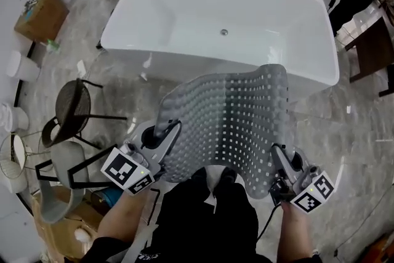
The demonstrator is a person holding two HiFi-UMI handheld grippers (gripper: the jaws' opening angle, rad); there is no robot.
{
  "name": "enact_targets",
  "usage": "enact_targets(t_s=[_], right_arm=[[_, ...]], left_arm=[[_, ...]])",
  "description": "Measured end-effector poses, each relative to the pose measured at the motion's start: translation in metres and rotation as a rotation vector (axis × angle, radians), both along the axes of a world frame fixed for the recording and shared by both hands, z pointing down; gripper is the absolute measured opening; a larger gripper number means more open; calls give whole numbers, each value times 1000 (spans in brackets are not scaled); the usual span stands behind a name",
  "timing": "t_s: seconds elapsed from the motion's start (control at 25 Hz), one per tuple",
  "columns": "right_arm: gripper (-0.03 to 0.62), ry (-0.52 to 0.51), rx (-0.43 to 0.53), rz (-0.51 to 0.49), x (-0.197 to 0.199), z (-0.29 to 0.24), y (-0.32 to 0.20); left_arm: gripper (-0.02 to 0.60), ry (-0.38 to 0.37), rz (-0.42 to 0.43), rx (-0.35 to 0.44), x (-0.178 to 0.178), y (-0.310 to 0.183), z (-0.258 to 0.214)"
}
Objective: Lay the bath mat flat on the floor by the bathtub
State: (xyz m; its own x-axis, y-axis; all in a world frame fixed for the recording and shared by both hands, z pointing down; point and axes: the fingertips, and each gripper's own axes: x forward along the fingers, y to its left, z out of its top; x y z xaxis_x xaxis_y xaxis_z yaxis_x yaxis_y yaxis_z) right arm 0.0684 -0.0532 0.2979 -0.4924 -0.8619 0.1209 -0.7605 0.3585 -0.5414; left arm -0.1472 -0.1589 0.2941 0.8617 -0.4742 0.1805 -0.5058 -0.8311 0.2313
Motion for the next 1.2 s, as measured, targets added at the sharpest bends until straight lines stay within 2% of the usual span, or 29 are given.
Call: enact_targets(t_s=[0.16,0.56,0.76,0.88,1.2], right_arm=[[34,0,-30,12,15,79,-7],[32,40,-98,42,56,279,-38],[32,64,-115,53,66,359,-46],[31,69,-124,64,83,412,-55],[29,57,-198,57,102,530,-57]], left_arm=[[34,-3,-28,-18,6,-15,73],[34,-50,-28,-60,20,-54,274],[34,-72,-23,-49,20,-74,351],[34,-91,-14,-43,33,-86,401],[32,-147,-5,-92,41,-95,521]])
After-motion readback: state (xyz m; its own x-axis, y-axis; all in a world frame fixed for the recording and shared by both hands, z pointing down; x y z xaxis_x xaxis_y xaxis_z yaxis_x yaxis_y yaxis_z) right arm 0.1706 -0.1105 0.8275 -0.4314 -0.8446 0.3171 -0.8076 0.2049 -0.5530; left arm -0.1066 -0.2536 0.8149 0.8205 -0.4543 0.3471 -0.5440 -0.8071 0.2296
